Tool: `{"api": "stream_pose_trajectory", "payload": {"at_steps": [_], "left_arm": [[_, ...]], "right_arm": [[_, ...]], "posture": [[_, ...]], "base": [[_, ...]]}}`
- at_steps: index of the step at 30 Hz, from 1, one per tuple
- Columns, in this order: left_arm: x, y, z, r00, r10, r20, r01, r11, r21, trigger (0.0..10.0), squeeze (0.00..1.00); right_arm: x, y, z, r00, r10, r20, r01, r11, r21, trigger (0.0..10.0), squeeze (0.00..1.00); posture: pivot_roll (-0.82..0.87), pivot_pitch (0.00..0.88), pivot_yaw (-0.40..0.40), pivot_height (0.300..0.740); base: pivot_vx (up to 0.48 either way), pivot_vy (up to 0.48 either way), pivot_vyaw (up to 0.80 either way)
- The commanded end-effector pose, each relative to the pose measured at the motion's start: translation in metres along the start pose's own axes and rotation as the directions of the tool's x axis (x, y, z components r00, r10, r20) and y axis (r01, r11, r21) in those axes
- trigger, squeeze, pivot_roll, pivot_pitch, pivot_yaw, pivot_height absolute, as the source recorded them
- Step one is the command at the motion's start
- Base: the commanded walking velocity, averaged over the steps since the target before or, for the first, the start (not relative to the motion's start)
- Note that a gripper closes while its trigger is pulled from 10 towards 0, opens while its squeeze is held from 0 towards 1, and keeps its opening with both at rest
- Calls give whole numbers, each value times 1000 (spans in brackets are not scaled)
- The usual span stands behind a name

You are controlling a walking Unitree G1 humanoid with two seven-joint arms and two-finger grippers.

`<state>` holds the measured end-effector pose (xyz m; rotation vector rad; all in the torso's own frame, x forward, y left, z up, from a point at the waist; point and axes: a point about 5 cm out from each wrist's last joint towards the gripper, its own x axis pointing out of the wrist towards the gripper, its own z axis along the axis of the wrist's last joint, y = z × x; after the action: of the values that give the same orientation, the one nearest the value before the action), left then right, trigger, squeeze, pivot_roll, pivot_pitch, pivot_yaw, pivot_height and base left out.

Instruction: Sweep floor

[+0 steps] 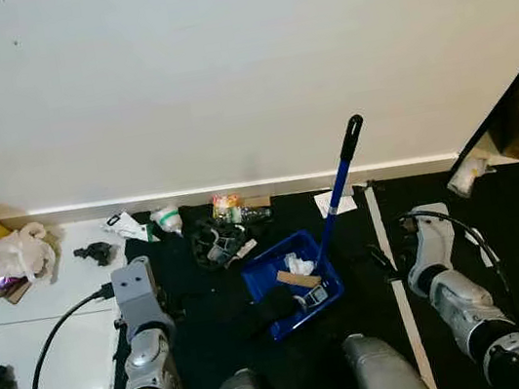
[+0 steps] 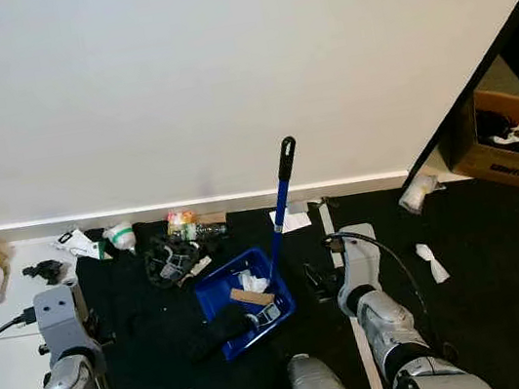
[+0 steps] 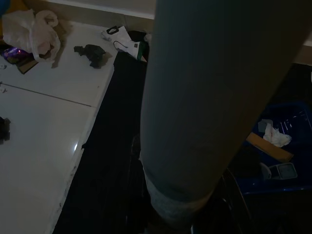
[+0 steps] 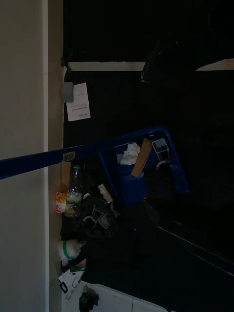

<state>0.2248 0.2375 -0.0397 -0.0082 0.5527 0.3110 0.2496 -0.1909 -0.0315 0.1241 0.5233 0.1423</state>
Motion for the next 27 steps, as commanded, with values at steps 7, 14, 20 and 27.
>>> {"api": "stream_pose_trajectory", "payload": {"at_steps": [7,14,20,27], "left_arm": [[-5,-6,-14,999,-13,-52,10,999,-51,10000,0],[-5,-4,-13,999,-8,-50,6,999,-43,10000,0],[-5,-2,-13,999,-4,-49,1,999,-42,10000,0],[-5,-2,-13,999,-3,-47,1,999,-47,10000,0]], "right_arm": [[-3,-3,-5,1000,-14,-20,14,1000,18,10000,0],[-2,-1,-5,1000,-11,-15,12,1000,27,10000,0],[-1,1,-5,1000,-7,-12,7,999,34,10000,0],[-1,1,-5,1000,-6,-12,7,999,36,10000,0]], "posture": [[15,94,-45,740],[15,100,-39,740],[17,102,-45,740],[13,104,-45,740]], "base": [[0,0,0],[0,0,0],[0,0,0],[0,0,0]]}}
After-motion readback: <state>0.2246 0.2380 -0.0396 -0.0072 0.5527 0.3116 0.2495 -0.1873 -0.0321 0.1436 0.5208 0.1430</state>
